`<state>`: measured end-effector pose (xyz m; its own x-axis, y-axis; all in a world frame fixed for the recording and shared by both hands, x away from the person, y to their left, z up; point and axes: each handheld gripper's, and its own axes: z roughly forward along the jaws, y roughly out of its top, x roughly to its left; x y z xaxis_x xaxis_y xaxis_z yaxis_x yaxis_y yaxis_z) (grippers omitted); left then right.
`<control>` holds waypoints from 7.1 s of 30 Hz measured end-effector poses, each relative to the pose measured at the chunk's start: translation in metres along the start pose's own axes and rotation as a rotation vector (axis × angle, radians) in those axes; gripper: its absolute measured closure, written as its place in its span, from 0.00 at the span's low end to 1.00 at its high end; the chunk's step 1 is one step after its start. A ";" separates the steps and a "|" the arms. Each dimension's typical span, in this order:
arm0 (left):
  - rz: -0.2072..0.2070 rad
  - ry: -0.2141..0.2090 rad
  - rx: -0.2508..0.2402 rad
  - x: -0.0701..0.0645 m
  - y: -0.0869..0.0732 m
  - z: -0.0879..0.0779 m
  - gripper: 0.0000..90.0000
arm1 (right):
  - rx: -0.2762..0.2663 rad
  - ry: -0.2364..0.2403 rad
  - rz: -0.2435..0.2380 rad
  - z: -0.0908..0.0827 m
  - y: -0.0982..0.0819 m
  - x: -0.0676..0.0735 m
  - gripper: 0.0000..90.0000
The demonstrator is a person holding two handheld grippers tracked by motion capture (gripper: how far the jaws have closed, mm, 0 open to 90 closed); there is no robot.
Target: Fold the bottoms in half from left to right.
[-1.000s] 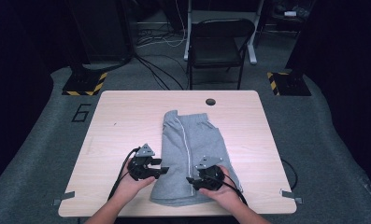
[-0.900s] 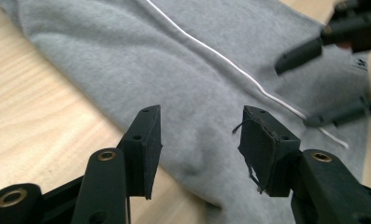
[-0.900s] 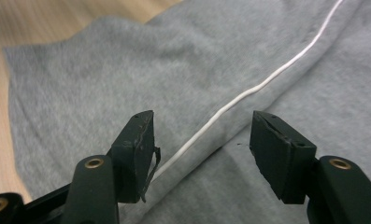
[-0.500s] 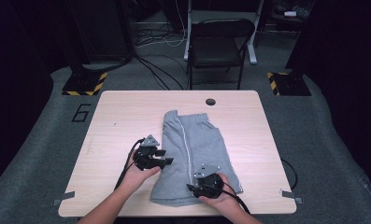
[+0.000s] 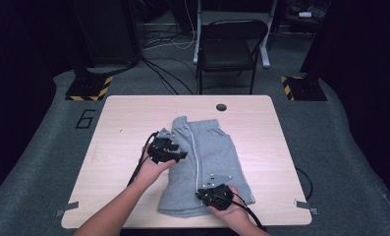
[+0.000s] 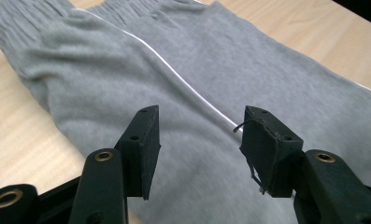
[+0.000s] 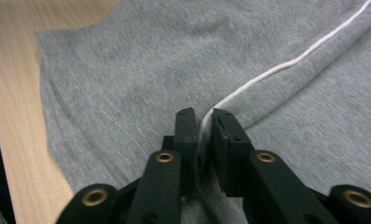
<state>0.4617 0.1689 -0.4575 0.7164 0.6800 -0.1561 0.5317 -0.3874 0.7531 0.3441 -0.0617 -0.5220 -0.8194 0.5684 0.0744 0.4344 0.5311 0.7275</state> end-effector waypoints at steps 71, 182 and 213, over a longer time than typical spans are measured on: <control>-0.099 0.191 0.024 0.033 0.057 0.077 0.96 | -0.002 0.036 -0.036 -0.014 0.002 0.005 0.97; 0.017 0.135 0.046 -0.034 0.117 0.173 0.79 | 0.056 -0.225 0.205 -0.105 -0.071 -0.065 0.97; -0.013 0.159 0.016 -0.009 0.106 0.133 0.67 | 0.052 -0.269 0.176 -0.104 -0.065 -0.054 0.81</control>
<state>0.5718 0.0392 -0.4612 0.6296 0.7745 -0.0612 0.5485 -0.3873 0.7410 0.3219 -0.1923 -0.5021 -0.6050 0.7962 0.0078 0.5844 0.4374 0.6835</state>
